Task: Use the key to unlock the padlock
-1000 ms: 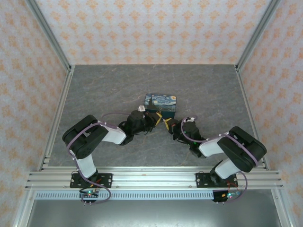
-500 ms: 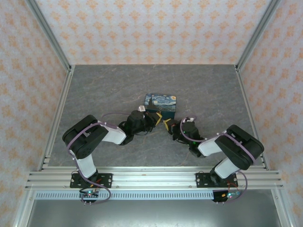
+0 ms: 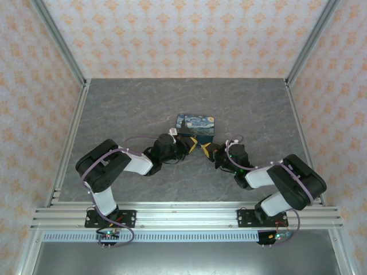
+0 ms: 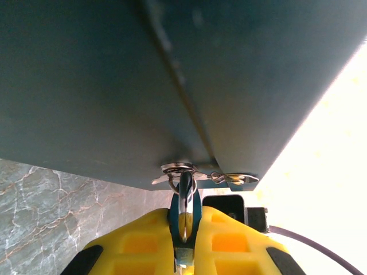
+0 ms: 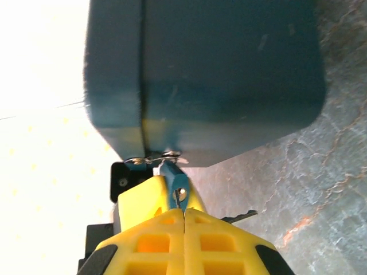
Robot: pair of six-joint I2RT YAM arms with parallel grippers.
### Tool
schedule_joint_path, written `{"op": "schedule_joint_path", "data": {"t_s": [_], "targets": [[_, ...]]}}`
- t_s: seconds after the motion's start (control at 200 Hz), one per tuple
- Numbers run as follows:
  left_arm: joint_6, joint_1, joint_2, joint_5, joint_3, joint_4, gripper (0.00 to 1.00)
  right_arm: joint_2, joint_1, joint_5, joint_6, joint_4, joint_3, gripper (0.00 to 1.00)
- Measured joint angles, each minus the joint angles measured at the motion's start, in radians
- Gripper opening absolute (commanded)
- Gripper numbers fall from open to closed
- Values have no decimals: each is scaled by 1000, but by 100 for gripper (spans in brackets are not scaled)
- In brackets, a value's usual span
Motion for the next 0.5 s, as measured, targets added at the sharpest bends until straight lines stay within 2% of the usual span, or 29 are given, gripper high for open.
{"op": "schedule_joint_path", "data": {"t_s": [0.5], "targets": [[1, 0, 0, 6, 0, 2, 0, 23, -4, -35, -17, -12, 0, 0]]}}
